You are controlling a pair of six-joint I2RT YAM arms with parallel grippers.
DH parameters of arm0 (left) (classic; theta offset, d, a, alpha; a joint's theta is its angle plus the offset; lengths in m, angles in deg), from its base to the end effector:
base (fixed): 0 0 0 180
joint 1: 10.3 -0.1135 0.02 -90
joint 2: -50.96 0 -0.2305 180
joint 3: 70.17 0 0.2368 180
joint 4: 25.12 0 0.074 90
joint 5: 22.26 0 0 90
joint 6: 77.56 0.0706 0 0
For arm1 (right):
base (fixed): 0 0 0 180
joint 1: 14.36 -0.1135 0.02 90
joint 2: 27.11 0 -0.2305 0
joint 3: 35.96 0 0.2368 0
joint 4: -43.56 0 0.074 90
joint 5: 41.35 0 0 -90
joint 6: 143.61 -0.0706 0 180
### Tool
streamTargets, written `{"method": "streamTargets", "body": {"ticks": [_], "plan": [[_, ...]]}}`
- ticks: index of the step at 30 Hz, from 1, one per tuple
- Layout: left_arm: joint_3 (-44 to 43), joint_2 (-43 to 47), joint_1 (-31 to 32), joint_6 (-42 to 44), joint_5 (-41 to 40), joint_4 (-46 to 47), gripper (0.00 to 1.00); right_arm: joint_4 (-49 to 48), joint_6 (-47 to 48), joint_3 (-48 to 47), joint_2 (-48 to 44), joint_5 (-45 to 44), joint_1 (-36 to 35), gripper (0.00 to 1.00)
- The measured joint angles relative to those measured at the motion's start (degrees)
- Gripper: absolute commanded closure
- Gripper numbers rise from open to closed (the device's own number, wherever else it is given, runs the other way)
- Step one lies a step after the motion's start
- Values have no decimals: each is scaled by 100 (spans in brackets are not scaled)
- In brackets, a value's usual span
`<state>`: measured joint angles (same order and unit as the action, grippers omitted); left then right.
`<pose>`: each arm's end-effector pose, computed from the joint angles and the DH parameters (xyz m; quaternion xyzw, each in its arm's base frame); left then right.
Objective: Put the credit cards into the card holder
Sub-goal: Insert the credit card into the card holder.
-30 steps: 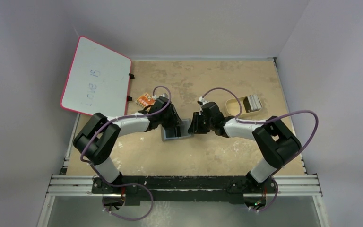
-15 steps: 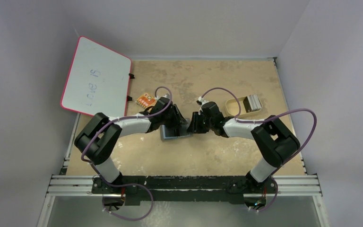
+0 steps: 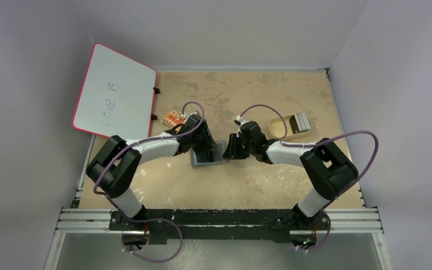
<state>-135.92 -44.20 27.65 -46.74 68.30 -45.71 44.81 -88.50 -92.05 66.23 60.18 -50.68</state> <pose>0.2676 -0.2096 0.1160 -0.1715 0.9239 -0.2595 0.2229 0.2607 0.2092 0.1111 -0.0548 0.8955 0.3252 0.2988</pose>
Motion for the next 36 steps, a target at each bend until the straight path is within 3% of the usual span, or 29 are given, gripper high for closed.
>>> {"method": "streamTargets", "body": {"ticks": [23, 36], "plan": [[48, -385, -4, -302, 393, 673, 57, -68, -9, 42, 2, 2, 11, 66], [46, 245, 33, -295, 551, 437, 55, 111, -22, 107, -214, -4, 7, 67]]}}
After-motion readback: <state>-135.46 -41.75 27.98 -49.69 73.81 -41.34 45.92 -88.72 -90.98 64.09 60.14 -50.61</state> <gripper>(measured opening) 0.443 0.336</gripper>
